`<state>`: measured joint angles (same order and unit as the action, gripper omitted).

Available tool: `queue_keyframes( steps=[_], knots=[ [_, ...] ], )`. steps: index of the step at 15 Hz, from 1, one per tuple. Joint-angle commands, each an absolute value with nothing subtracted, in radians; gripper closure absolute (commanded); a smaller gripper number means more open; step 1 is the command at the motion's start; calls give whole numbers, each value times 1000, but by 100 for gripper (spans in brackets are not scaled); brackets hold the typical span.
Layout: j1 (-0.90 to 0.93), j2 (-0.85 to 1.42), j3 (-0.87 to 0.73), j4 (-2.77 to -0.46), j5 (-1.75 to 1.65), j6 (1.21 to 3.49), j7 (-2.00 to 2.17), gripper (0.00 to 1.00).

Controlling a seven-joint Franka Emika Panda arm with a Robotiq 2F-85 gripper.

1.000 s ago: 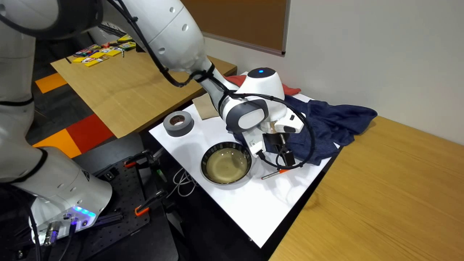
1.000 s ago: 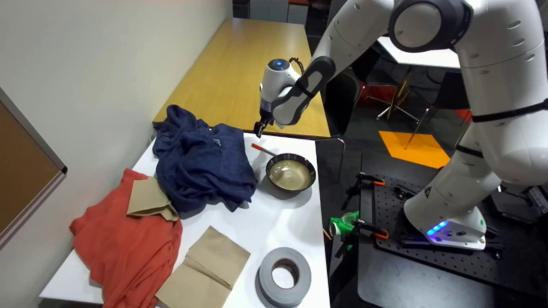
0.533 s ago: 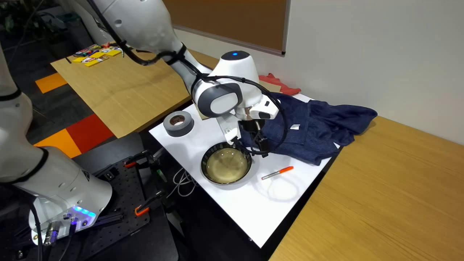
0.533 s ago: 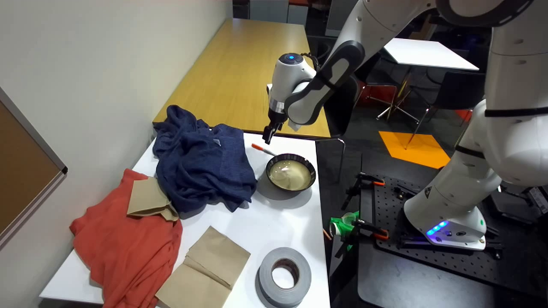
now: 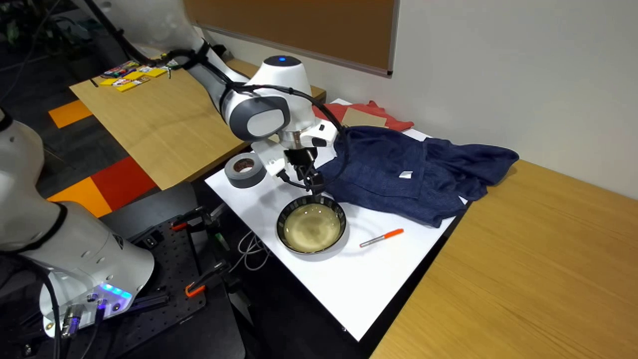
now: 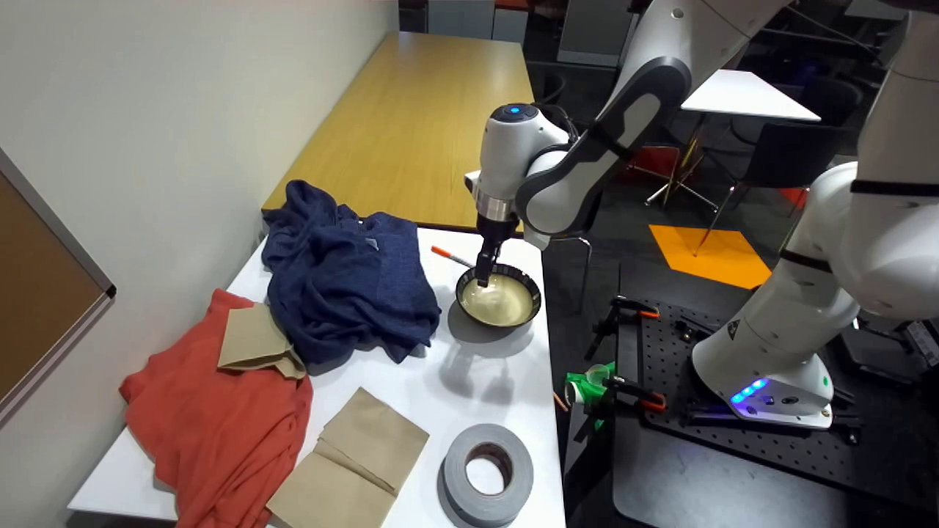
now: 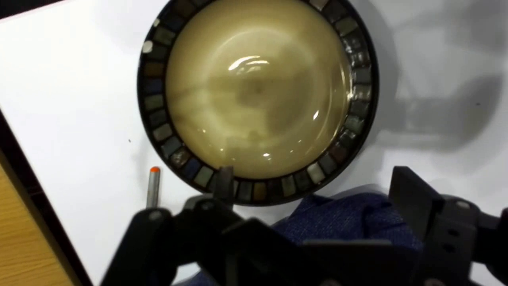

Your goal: Remove the pen out of the bowl then move the bowl to the left

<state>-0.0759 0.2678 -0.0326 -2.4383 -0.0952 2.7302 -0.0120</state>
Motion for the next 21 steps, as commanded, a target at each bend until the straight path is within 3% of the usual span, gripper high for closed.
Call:
queue_keyframes(
  steps=[1, 21],
  knots=[
    [-31, 220, -13, -2490, -90, 2668, -11, 0],
    [254, 499, -215, -2336, -455, 2742, 442, 0]
  ],
)
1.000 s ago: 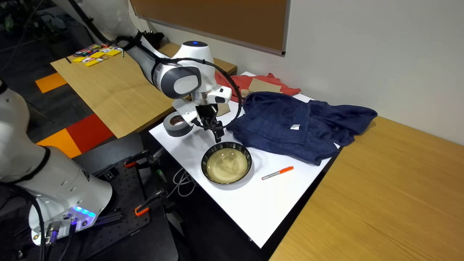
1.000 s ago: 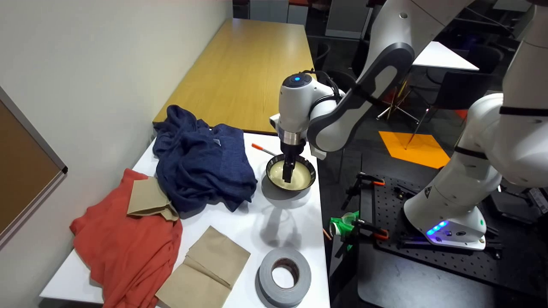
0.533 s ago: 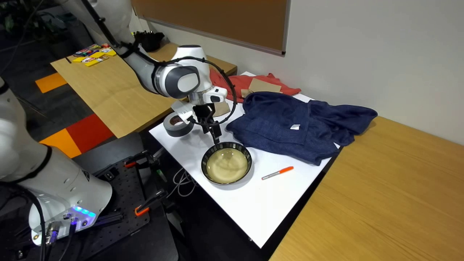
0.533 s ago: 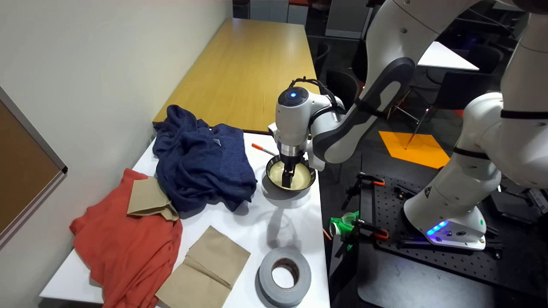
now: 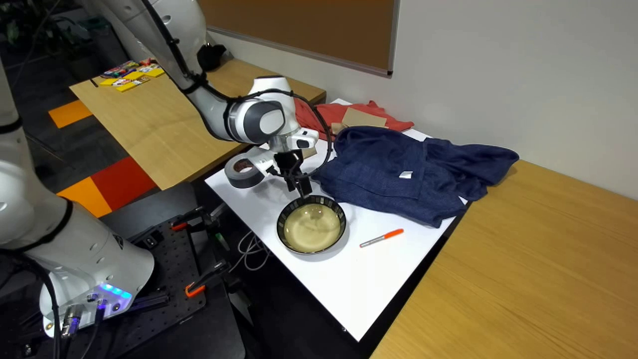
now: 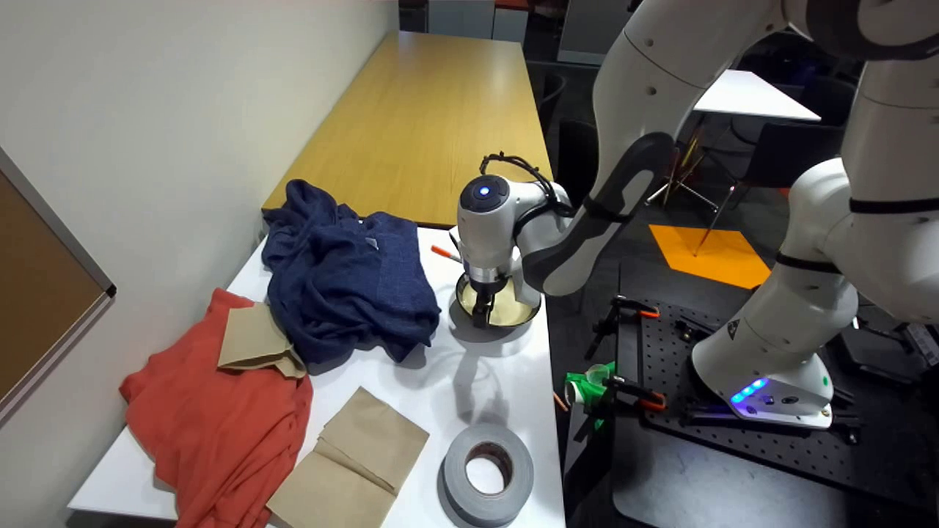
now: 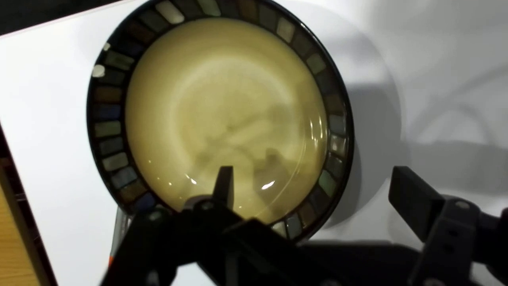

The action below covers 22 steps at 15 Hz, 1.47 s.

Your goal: Remove the pen out of the bowl then move the bowl to the left

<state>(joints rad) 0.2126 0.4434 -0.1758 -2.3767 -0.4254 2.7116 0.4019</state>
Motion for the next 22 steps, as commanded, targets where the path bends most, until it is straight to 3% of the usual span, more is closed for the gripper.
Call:
queue_keyframes(
  steps=[1, 20, 21, 22],
  knots=[
    [264, 515, -222, -2325, -451, 2743, 439, 0],
    [281, 574, -246, -2302, -420, 2764, 409, 0],
    [279, 582, -244, -2298, -416, 2767, 404, 25],
    [277, 589, -243, -2295, -414, 2769, 400, 26]
  ],
)
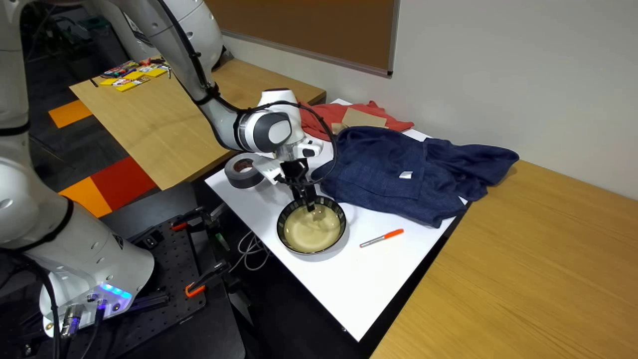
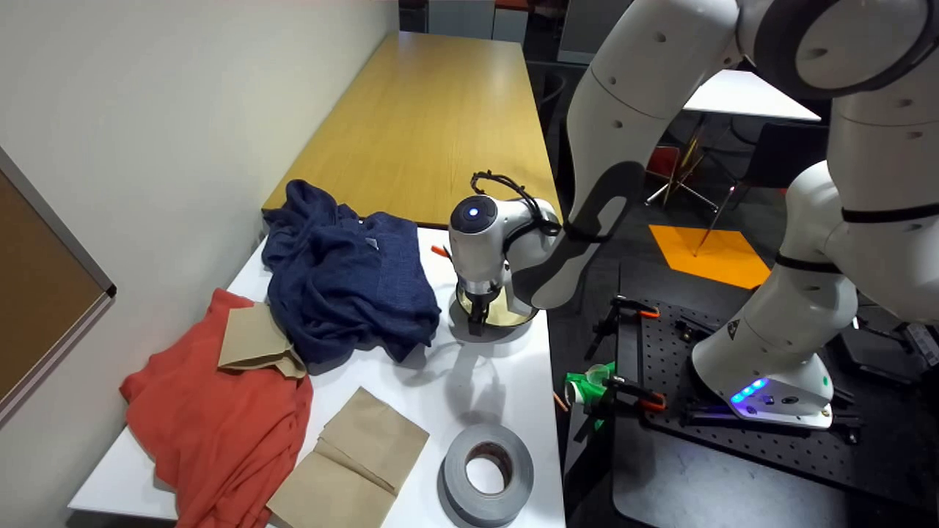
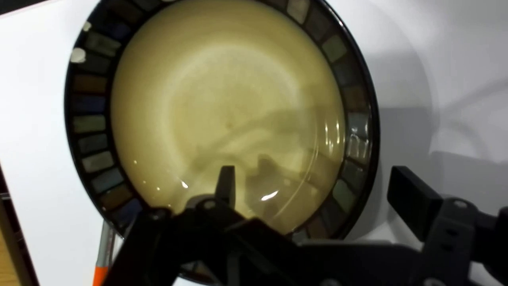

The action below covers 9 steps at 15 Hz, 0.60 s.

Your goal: Remove the pen out of the bowl then move the bowl to the left

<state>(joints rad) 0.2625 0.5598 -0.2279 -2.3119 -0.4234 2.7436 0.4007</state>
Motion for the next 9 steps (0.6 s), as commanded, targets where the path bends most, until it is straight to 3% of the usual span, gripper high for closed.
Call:
queue_keyframes(
  steps=[1, 9],
  knots=[
    [279, 594, -243, -2293, -412, 2772, 399, 32],
    [284, 610, -236, -2286, -388, 2795, 381, 95]
  ],
)
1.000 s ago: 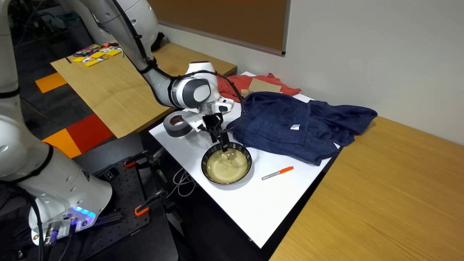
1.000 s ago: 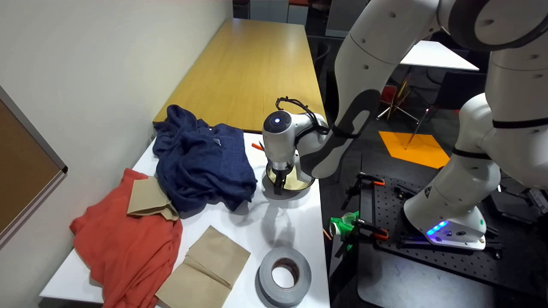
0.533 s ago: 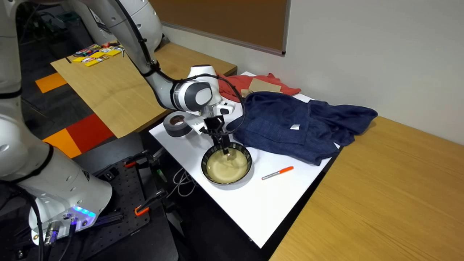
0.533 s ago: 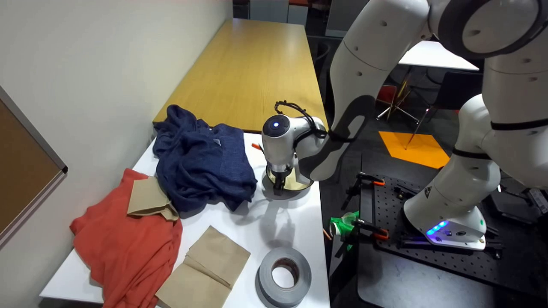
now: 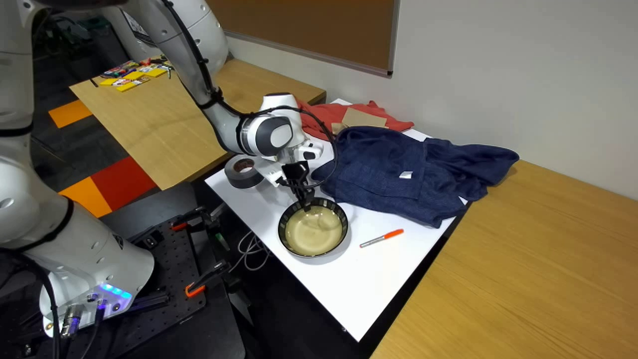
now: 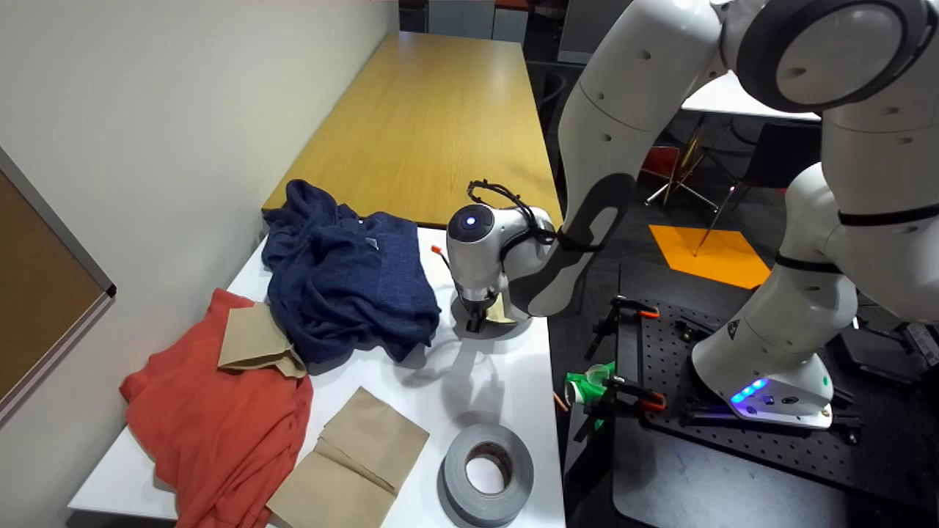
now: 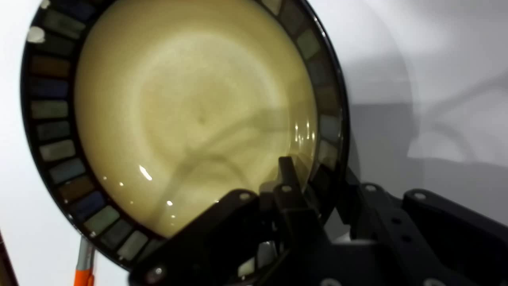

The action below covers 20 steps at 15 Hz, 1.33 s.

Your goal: Remove the pen out of the bowl then move the bowl to the left

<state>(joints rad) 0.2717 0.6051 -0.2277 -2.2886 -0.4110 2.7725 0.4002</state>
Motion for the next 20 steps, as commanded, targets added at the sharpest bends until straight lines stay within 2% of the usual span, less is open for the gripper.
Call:
queue_keyframes(
  steps=[1, 10, 20],
  knots=[
    [282, 609, -231, -2287, -384, 2799, 375, 99],
    [278, 564, -172, -2310, -367, 2799, 339, 96],
    [212, 512, 58, -2314, -245, 2729, 72, 96]
  ],
)
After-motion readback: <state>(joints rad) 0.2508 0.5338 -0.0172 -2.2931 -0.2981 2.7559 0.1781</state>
